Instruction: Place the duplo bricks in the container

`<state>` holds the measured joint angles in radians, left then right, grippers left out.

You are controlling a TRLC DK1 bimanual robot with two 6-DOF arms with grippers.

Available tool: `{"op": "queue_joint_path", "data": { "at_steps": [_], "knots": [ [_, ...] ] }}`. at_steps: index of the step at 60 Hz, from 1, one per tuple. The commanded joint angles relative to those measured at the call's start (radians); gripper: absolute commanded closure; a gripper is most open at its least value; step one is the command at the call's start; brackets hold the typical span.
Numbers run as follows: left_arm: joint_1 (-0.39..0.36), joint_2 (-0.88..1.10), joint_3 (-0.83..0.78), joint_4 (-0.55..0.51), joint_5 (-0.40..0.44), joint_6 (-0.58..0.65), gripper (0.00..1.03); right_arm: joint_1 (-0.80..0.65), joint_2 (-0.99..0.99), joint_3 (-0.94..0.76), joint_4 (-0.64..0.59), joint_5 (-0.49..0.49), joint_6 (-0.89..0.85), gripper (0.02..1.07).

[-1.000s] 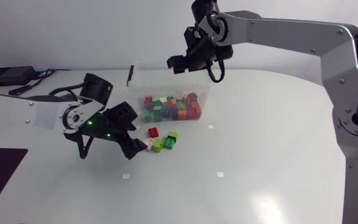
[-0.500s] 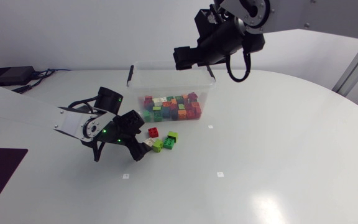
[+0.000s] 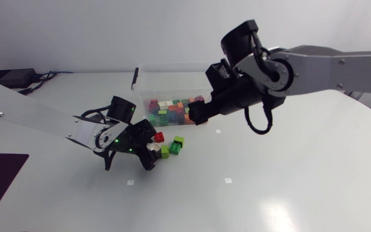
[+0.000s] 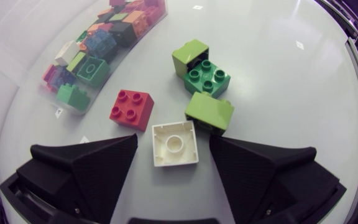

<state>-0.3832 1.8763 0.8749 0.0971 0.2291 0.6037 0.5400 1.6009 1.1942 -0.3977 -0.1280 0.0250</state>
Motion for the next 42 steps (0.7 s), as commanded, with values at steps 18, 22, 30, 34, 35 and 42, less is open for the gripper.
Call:
{"op": "queue_joint_path", "data": {
  "at_steps": [18,22,30,34,35,42],
  "knots": [
    [-0.008,0.021,-0.022,-0.005,-0.010,0.007,0.90,0.043,0.087,-0.071,0.054,-0.033,-0.145,0.13],
    [-0.003,-0.008,-0.031,-0.019,-0.010,0.008,0.90,0.049,0.123,-0.059,0.057,-0.033,-0.169,0.13],
    [0.020,-0.077,-0.056,-0.050,-0.010,0.011,0.91,0.087,0.171,-0.048,0.057,-0.035,-0.229,0.13],
    [0.038,-0.115,-0.070,-0.068,-0.010,0.019,0.91,0.106,0.198,-0.039,0.076,-0.039,-0.266,0.13],
    [0.040,-0.121,-0.074,-0.071,-0.011,0.021,0.91,0.106,0.203,-0.036,0.077,-0.042,-0.273,0.13],
    [0.066,-0.180,-0.099,-0.091,-0.010,0.033,0.90,0.101,0.249,0.005,0.076,-0.131,-0.436,0.13]
  ]
}}
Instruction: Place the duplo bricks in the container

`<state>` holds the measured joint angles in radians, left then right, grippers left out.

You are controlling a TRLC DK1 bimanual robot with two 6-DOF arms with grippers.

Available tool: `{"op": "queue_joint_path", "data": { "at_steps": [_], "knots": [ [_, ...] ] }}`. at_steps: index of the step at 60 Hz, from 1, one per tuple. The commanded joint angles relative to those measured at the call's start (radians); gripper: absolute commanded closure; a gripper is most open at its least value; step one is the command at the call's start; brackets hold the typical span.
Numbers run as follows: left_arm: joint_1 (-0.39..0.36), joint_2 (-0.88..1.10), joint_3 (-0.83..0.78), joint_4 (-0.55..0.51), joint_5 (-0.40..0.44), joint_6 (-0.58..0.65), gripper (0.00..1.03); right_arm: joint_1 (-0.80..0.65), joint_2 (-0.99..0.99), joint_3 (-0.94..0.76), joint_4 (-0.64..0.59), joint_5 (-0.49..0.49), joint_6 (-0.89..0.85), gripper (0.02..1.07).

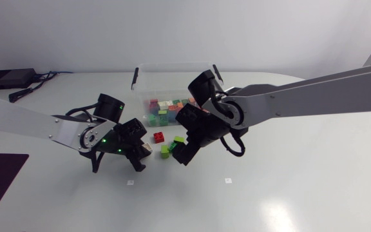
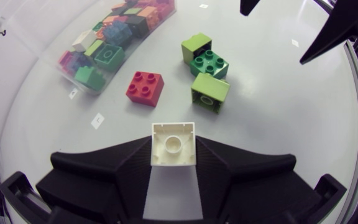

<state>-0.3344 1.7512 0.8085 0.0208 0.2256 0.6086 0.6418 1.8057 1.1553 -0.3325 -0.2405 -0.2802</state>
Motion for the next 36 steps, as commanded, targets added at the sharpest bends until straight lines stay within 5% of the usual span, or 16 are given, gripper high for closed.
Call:
{"op": "queue_joint_path", "data": {
  "at_steps": [1,36],
  "knots": [
    [0.018,-0.061,-0.035,-0.016,-0.006,0.029,0.90,0.002,0.050,0.053,0.009,-0.016,-0.136,0.12],
    [0.146,-0.394,0.023,-0.239,0.035,0.042,0.90,0.042,0.313,0.368,-0.218,-0.003,-0.447,0.12]
  ]
}}
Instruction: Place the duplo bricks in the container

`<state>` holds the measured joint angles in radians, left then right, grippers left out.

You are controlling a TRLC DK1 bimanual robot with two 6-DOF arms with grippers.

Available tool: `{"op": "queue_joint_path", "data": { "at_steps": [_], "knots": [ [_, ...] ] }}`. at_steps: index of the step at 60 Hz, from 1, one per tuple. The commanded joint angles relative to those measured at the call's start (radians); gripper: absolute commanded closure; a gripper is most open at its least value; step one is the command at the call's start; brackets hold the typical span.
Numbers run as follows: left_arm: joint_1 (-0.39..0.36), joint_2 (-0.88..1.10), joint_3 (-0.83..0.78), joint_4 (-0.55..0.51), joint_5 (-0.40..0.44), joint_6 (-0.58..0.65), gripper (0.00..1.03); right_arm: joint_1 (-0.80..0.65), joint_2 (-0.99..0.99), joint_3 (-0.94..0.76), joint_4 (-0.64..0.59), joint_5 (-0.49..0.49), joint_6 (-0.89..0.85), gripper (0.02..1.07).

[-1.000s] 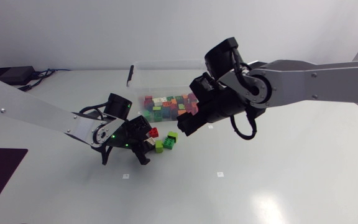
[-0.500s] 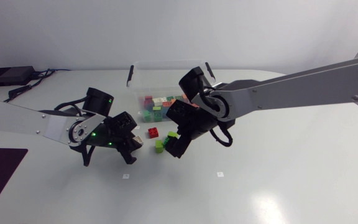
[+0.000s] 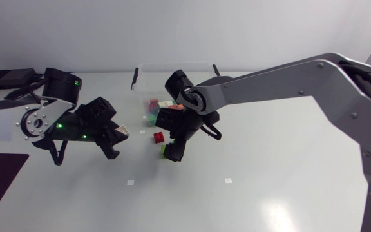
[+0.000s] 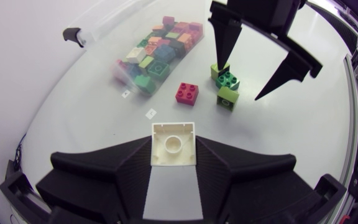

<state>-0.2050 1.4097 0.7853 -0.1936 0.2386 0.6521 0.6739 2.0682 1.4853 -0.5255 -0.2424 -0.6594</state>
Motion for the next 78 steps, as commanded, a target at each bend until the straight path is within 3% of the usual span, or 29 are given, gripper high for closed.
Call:
{"op": "queue_joint_path", "data": {
  "at_steps": [1,19,26,33,37,42,49,58,62,78],
  "knots": [
    [0.019,-0.058,0.052,-0.029,0.025,-0.005,0.90,0.015,0.056,0.043,-0.025,0.000,-0.072,0.12],
    [0.090,-0.072,0.132,-0.044,0.074,-0.042,0.90,0.029,0.124,0.144,-0.080,0.023,-0.135,0.13],
    [0.115,-0.043,0.170,-0.038,0.087,-0.066,0.90,0.029,0.158,0.193,-0.149,0.026,-0.163,0.22],
    [0.125,-0.021,0.200,-0.033,0.102,-0.078,0.90,0.029,0.176,0.214,-0.174,0.026,-0.175,0.22],
    [0.125,-0.008,0.215,-0.033,0.103,-0.080,0.90,0.033,0.187,0.224,-0.185,0.026,-0.186,0.30],
    [0.125,0.005,0.233,-0.033,0.107,-0.088,0.90,0.035,0.198,0.231,-0.188,0.026,-0.187,0.31],
    [0.125,0.031,0.264,-0.033,0.114,-0.095,0.90,0.041,0.216,0.250,-0.197,0.026,-0.187,0.48],
    [0.118,0.069,0.298,-0.015,0.114,-0.121,0.90,0.049,0.228,0.254,-0.197,0.025,-0.181,0.55],
    [0.110,0.092,0.316,-0.009,0.114,-0.132,0.90,0.050,0.227,0.251,-0.199,0.023,-0.181,0.65],
    [0.078,0.184,0.419,0.016,0.114,-0.195,0.90,0.041,0.148,0.173,-0.195,0.022,-0.169,0.70]
  ]
}}
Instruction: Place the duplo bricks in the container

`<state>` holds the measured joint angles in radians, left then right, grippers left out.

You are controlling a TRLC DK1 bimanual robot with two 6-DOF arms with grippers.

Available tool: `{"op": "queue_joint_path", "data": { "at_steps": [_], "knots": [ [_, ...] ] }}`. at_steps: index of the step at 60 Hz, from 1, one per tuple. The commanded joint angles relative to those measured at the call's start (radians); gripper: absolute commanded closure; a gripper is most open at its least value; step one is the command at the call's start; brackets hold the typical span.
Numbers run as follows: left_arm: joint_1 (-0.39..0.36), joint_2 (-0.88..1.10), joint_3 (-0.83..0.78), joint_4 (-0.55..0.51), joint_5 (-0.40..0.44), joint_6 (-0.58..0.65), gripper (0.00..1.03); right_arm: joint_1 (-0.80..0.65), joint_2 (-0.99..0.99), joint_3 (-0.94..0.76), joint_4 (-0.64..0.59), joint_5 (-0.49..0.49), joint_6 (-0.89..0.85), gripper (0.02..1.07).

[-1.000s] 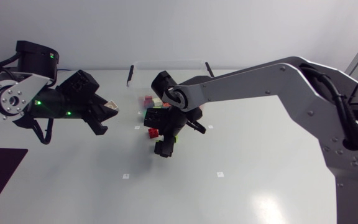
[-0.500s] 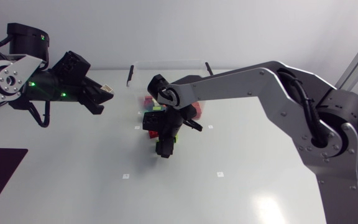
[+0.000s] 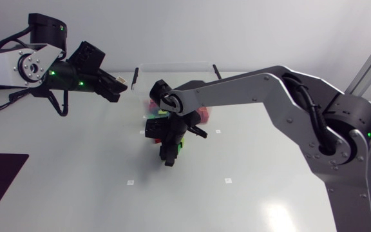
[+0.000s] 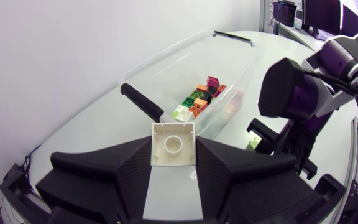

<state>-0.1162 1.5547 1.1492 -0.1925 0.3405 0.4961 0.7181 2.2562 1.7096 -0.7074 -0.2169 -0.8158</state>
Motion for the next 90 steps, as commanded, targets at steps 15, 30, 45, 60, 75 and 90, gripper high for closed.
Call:
{"op": "queue_joint_path", "data": {
  "at_steps": [15,30,45,60,75,90],
  "knots": [
    [-0.046,0.134,0.132,0.057,0.012,-0.093,0.90,-0.039,-0.193,-0.136,-0.017,-0.042,0.012,0.71],
    [-0.082,0.245,0.238,0.070,0.012,-0.140,0.90,-0.080,-0.345,-0.179,-0.018,-0.075,0.046,0.71],
    [-0.108,0.320,0.320,0.070,-0.008,-0.176,0.70,-0.175,-0.417,-0.123,-0.009,-0.157,0.113,0.71],
    [-0.117,0.300,0.302,0.065,-0.015,-0.176,0.05,-0.252,-0.419,-0.059,0.043,-0.197,0.196,0.71],
    [-0.125,0.117,0.136,0.045,-0.015,-0.119,0.06,-0.307,-0.394,0.001,0.143,-0.216,0.303,0.71],
    [-0.146,0.024,0.000,-0.018,-0.015,0.013,0.06,-0.348,-0.349,0.044,0.275,-0.213,0.448,0.71]
  ]
}}
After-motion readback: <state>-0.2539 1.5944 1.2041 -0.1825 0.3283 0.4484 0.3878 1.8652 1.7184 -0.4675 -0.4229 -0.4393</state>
